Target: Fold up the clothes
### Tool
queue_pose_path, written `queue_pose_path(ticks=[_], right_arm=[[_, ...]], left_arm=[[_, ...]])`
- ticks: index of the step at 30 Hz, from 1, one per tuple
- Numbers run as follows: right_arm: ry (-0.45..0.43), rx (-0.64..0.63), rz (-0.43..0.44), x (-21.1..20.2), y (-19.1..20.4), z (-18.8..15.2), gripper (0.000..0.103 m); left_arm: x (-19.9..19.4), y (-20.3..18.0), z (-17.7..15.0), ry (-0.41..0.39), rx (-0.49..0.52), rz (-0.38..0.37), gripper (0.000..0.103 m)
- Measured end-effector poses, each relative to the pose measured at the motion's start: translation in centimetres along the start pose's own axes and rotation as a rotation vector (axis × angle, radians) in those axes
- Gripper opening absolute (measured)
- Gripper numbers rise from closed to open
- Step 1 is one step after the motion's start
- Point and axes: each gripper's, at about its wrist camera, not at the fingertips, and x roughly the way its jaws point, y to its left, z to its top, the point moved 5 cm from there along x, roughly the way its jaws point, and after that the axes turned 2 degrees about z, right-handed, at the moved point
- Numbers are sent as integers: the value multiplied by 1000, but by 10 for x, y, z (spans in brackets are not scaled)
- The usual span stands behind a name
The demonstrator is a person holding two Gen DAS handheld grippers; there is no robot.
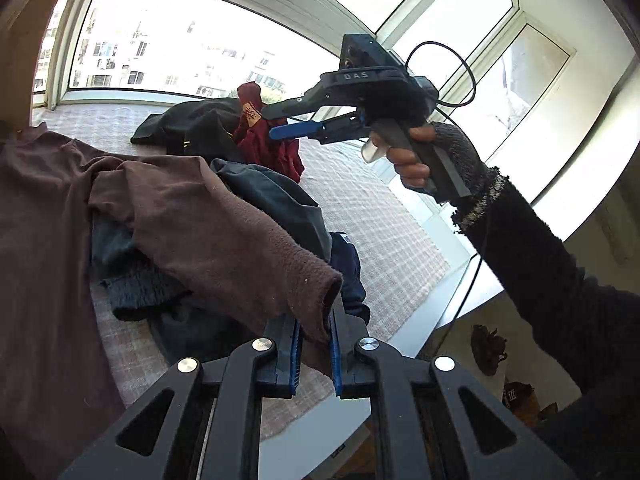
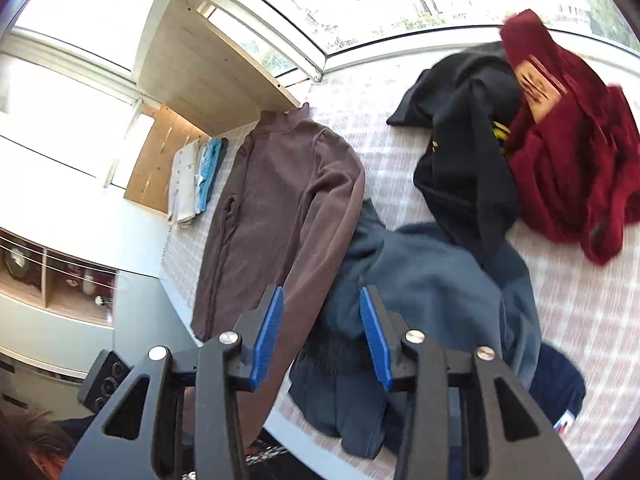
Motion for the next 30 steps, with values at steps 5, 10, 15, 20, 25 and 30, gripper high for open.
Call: queue_pose_path(ticks=[5,10,15,20,25,30], right_arm=[[164,-42,-125,119,-1,88,40],[302,-46,-224,212,-16,127,40],[345,0,-184,246,-24,139,38],[356,-47,-173,231,0,142,3],[283,-49,-209,205,34,161,3],[302,-109,-300,237,80,181,3]], left_arm=[[-30,39,-15,-52,-114,91,11],[-47,70,-29,-72,-195,138,10],[-56,93,-35,-86,-260,157,10],[-64,111,-47,-102,-320,147,10],[-66,119,-75,-112,-394,103,10],[-85,145,-125,-199,-576,108,9]])
